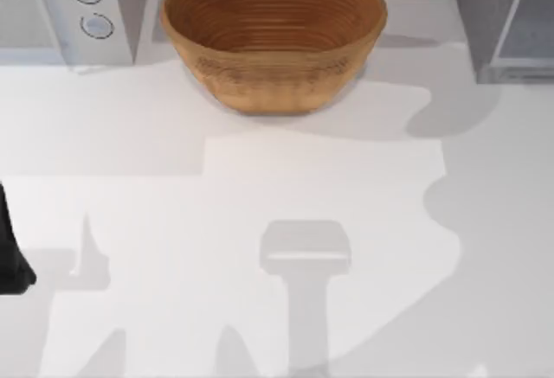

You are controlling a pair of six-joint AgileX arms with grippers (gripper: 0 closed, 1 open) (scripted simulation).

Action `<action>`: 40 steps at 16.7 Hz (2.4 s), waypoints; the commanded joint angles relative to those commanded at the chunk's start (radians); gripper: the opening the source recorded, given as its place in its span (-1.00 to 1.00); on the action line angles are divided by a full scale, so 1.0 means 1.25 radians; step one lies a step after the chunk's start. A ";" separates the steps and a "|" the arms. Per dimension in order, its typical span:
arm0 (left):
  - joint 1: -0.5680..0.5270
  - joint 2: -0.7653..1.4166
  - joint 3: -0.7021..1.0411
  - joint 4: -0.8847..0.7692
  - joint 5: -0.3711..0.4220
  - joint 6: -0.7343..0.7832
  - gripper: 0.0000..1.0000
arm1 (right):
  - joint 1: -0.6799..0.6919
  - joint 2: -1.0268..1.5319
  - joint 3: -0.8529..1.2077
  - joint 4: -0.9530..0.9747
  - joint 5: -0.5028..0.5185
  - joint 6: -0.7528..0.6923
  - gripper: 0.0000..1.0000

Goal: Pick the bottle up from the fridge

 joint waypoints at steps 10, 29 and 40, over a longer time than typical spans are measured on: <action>0.000 0.000 0.000 0.000 0.000 0.000 1.00 | -0.033 -0.145 -0.246 0.097 -0.037 0.001 -1.00; 0.000 0.000 0.000 0.000 0.000 0.000 1.00 | 0.094 -0.962 -0.570 -0.399 0.074 -0.001 -1.00; 0.000 0.000 0.000 0.000 0.000 0.000 1.00 | 0.201 -1.625 -0.828 -0.800 0.170 -0.010 -1.00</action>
